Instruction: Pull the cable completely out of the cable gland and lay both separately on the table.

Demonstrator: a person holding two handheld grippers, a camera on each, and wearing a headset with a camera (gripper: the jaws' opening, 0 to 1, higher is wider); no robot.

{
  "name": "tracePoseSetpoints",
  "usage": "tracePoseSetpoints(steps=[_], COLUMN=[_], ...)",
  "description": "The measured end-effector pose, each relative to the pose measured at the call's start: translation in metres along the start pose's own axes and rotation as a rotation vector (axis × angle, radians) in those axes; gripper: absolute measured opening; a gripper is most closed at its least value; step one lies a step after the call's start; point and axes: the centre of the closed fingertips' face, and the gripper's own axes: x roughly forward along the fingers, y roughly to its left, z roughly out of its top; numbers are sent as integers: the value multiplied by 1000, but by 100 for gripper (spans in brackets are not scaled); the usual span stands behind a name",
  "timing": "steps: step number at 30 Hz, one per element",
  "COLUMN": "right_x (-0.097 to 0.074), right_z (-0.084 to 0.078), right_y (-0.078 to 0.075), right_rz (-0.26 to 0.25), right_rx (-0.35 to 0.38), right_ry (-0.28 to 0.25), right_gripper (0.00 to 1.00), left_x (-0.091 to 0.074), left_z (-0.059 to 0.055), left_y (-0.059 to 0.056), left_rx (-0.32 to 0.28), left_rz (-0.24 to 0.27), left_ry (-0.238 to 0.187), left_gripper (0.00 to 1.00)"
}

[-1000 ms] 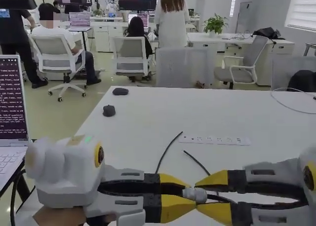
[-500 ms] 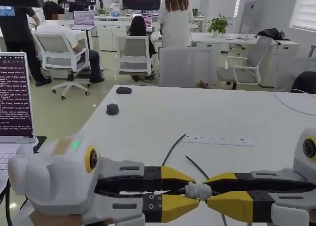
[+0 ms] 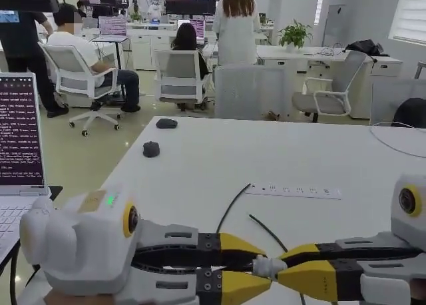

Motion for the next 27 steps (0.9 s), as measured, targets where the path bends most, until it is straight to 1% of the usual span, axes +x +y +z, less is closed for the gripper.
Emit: tracePoseSetpoints(steps=[1,3,4,5,6,7,9,11,12,13,14,15,16,17,18,19,22,24,27], right_x=[0,0,0,0,0,1,2,2,3,3,3,4,5,5,5,6,8,9,10], right_z=[0,1,0,-1,-5,-6,-7,-5,-5,-6,-6,-4,-3,0,0,0,-2,-3,-5], right_y=[1,1,1,0,-1,-1,1,1,0,-1,0,0,-1,-1,-1,-1,-1,-1,-4], right_rz=[3,5,6,2,-12,-12,-15,-18,-22,-32,-41,-48,-55,-64,-74,-78,-96,-100,-99], right_rx=[14,21,13,4,-36,-50,-72,-102,-134,-204,-200,-223,-243,-294,-325,-362,-506,-541,-546], right_ry=[-1,0,6,18,44,56,62,59,66,85,94,98,98,93,99,106,145,154,160], right_gripper=[10,9,9,9,9,9,9,8,8,8,8,8,8,8,8,8,8,8,9], left_x=[0,-2,-1,-1,-1,-1,-3,-4,-4,-6,-7,-7,-7,-7,-8,-8,-8,-8,-8], left_z=[1,2,1,0,-3,-4,-6,-6,-5,-3,-5,-5,-4,-3,-2,-2,-4,-6,-6], left_y=[0,0,-1,-1,0,-1,-1,0,0,-1,2,3,3,4,5,5,6,7,5], left_rx=[2,-33,-28,-26,-28,-37,-66,-90,-117,-165,-161,-160,-174,-191,-213,-212,-251,-269,-270], left_rz=[-3,-4,-2,2,8,7,5,9,10,12,12,16,23,26,29,30,34,35,38], left_ry=[-11,-24,-22,-18,-4,2,-1,-13,-22,-44,-36,-40,-50,-60,-69,-69,-70,-70,-67], left_gripper=[14,14,14,14,13,13,13,13,13,13,13,13,13,13,13,13,13,13,13])
